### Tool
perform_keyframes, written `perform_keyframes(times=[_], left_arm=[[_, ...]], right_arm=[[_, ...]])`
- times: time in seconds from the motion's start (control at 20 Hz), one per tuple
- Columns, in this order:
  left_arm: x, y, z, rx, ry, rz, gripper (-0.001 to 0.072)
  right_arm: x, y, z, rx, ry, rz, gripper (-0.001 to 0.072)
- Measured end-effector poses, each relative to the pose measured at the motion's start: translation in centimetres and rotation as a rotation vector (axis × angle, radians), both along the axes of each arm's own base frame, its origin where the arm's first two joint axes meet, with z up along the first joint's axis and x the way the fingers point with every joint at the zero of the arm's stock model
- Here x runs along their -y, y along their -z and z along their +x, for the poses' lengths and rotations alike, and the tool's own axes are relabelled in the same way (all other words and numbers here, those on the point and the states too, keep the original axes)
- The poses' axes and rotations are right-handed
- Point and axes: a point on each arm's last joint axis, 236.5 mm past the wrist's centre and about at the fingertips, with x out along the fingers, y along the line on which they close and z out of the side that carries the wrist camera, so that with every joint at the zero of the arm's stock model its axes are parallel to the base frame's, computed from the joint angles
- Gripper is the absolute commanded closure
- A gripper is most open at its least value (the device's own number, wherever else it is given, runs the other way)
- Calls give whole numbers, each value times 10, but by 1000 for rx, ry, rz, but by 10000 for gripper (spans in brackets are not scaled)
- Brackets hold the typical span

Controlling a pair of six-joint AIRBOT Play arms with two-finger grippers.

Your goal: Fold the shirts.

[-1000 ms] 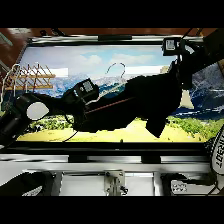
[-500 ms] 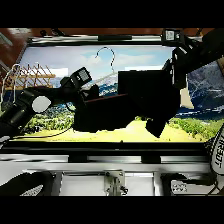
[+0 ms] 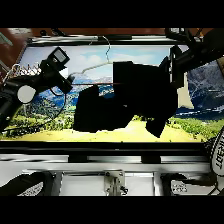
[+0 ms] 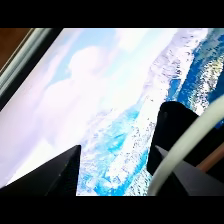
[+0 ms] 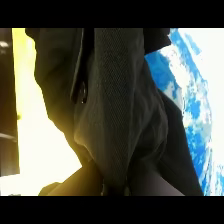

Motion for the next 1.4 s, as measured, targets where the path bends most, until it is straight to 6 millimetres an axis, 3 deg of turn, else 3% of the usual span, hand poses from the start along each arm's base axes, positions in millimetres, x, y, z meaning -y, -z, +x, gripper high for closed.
perform_keyframes(times=[0.2,0.35,0.5,0.65,0.85,1.2,1.4], left_arm=[[-17,-19,7,24,-46,-20,165],[-20,-8,2,-40,-52,-14,152],[-20,13,-8,-135,-51,1,32],[-17,26,-17,-202,-36,0,29],[2,32,-28,-253,27,-38,34],[57,28,-50,-292,144,-136,37],[66,20,-56,-283,163,-147,37]], right_arm=[[-1,-5,-2,11,7,6,638],[-1,-8,-3,19,11,6,638],[-1,-12,-3,29,16,9,639],[-3,-13,-4,33,16,11,639],[-8,-14,-3,44,16,3,639],[-10,-15,6,77,39,4,639],[-9,-16,11,87,56,4,639]])
